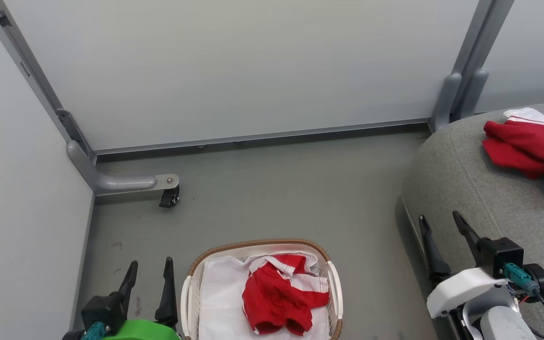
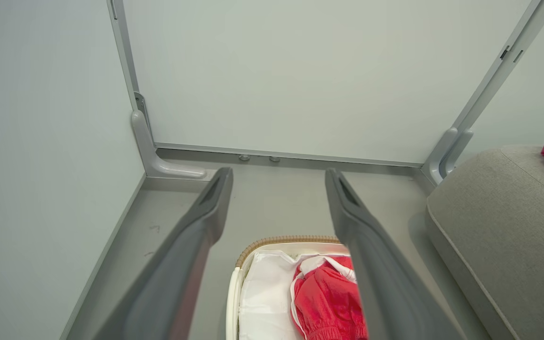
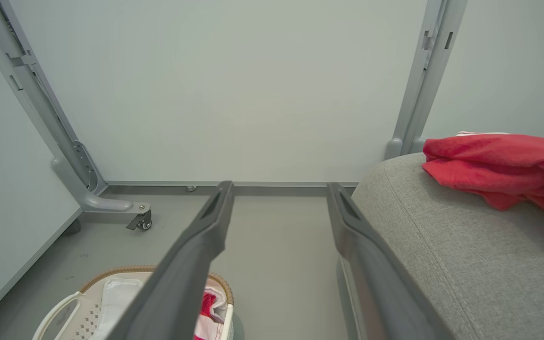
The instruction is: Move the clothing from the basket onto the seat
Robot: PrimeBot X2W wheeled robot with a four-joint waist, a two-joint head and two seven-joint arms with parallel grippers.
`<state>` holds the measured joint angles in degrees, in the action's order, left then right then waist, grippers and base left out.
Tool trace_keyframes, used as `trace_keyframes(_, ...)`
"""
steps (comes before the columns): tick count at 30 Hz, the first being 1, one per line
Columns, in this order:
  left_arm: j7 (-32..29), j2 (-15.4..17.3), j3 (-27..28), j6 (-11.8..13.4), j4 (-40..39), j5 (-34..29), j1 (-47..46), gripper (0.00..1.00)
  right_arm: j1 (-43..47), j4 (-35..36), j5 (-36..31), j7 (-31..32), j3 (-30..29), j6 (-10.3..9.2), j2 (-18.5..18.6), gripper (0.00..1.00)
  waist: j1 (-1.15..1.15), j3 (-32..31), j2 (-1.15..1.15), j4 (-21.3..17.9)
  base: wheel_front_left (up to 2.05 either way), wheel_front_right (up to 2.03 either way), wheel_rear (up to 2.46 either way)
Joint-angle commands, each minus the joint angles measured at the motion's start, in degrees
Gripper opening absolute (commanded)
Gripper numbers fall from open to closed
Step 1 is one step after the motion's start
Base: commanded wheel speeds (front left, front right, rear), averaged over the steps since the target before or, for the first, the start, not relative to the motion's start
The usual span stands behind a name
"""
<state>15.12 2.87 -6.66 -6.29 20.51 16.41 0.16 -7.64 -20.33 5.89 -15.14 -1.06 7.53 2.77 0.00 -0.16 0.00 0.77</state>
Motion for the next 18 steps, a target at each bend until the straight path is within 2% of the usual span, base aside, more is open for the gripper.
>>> trace_keyframes(1,0.1,0.0,0.0,0.0,0.0,-0.5,0.4,1.00,0.9,0.0,0.4,0.0,-0.2,-0.08,0.2,1.00,0.00,0.0,0.00,0.0,0.00,0.00,0.00)
trace_keyframes(18,0.1,0.0,-0.2,-0.2,-0.5,-1.5,-2.9,1.00,-1.2,1.2,0.1,0.0,0.4,-0.08,0.2,1.00,0.00,2.9,0.00,-1.4,0.00,0.00,0.00)
